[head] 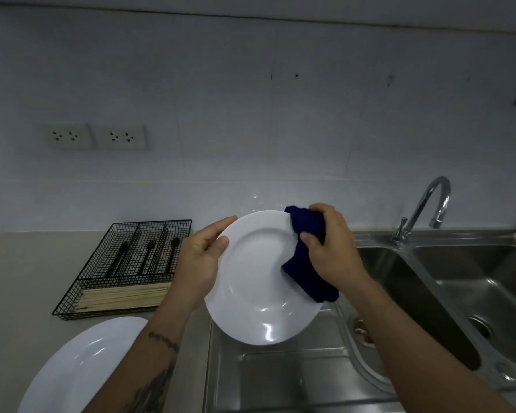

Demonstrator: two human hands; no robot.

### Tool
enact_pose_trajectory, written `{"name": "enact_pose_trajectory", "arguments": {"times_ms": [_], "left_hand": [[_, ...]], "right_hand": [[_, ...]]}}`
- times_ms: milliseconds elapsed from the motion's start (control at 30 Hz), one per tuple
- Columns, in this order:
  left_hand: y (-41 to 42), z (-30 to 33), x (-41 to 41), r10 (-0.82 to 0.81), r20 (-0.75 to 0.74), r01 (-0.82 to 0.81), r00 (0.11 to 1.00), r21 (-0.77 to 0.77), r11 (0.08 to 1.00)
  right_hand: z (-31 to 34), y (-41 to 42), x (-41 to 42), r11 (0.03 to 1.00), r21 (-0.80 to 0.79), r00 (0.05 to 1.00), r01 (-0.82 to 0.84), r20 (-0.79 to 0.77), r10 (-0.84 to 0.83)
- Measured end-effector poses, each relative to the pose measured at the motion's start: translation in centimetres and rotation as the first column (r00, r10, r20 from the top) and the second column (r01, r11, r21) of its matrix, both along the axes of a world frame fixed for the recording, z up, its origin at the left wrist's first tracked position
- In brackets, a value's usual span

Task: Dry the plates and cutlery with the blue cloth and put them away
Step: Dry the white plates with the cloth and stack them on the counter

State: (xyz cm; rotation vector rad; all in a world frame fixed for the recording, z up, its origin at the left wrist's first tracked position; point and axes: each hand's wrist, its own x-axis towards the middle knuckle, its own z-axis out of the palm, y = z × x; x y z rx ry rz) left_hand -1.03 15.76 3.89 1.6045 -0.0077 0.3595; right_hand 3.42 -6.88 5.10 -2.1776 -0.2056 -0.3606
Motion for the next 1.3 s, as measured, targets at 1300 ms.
{"name": "enact_pose_trajectory", "arguments": {"times_ms": [1300], "left_hand": [[-5.8,0.9,2.0,-0.114,-0.168,0.06,0.979,-0.301,0.952]], "right_hand": [[2.1,2.2,-1.2,0.984,0.134,0.977,-0.115,0.196,0.087]]}}
